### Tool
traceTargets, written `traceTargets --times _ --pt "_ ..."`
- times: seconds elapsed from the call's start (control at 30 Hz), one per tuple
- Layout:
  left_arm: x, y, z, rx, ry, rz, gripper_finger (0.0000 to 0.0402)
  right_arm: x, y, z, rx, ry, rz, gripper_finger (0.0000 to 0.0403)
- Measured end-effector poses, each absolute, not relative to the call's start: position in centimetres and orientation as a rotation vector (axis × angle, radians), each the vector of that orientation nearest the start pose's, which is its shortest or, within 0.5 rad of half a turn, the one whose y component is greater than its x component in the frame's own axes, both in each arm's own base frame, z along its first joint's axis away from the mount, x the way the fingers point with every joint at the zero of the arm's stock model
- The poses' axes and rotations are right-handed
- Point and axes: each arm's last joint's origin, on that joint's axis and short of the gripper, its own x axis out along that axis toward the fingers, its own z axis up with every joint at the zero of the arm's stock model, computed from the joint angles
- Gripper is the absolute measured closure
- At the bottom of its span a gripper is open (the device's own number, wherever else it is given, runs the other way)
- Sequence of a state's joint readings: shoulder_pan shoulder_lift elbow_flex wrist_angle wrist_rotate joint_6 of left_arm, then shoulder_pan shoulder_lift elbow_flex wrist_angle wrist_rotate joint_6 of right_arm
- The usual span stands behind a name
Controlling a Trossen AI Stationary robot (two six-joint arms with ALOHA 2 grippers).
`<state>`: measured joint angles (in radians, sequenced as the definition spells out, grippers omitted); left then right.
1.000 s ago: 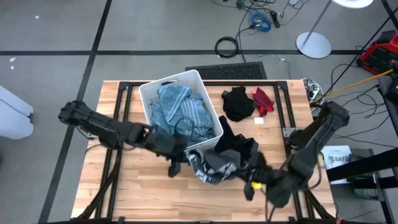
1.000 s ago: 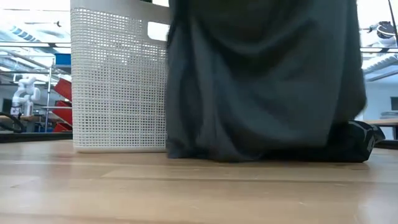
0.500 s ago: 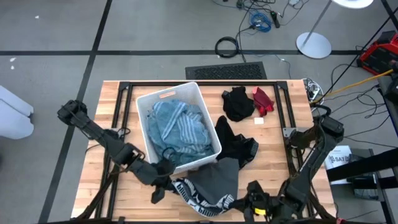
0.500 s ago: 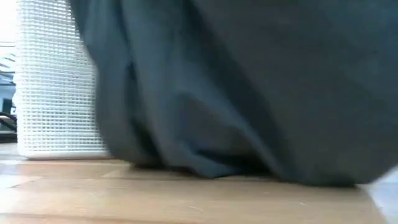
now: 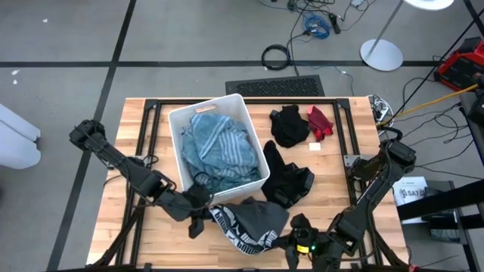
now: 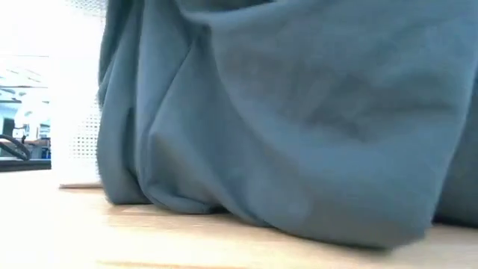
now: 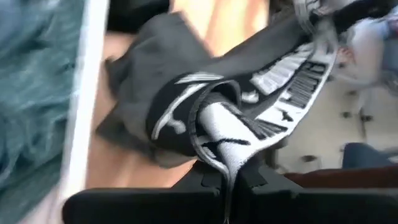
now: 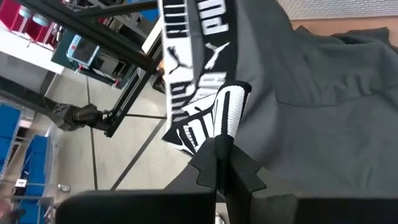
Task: Sort clothes
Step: Put the gray short into the white laundry bin
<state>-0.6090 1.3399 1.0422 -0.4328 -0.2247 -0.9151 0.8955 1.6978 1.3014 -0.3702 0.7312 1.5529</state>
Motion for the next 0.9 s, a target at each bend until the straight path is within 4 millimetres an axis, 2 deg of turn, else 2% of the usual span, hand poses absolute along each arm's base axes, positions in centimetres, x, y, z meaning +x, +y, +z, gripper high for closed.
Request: traceTargets --times 0.17,0.4,0.57,0.77,0.9 --pt "21.6 -14.2 27.3 -0.500 0.930 0.154 0.0398 24.4 27.4 26.4 0.955 0.501 -0.263 0.0403" --pt "20.0 -11.0 28.4 -0.485 0.847 0.395 0.0398 24.5 27.4 26.4 0.946 0.496 -0.265 0.0403" --pt "18.5 -8.1 28.5 -0.446 0.924 0.572 0.0398 24.9 27.0 26.5 0.938 0.485 -0.276 0.0403" --pt "18.4 -7.7 29.8 -0.514 0.828 0.511 0.0398 24.9 27.0 26.5 0.942 0.514 -0.258 0.0402" --pt "19.2 -9.2 30.9 -0.574 0.719 0.344 0.0398 24.8 27.1 26.5 0.946 0.525 -0.248 0.0402"
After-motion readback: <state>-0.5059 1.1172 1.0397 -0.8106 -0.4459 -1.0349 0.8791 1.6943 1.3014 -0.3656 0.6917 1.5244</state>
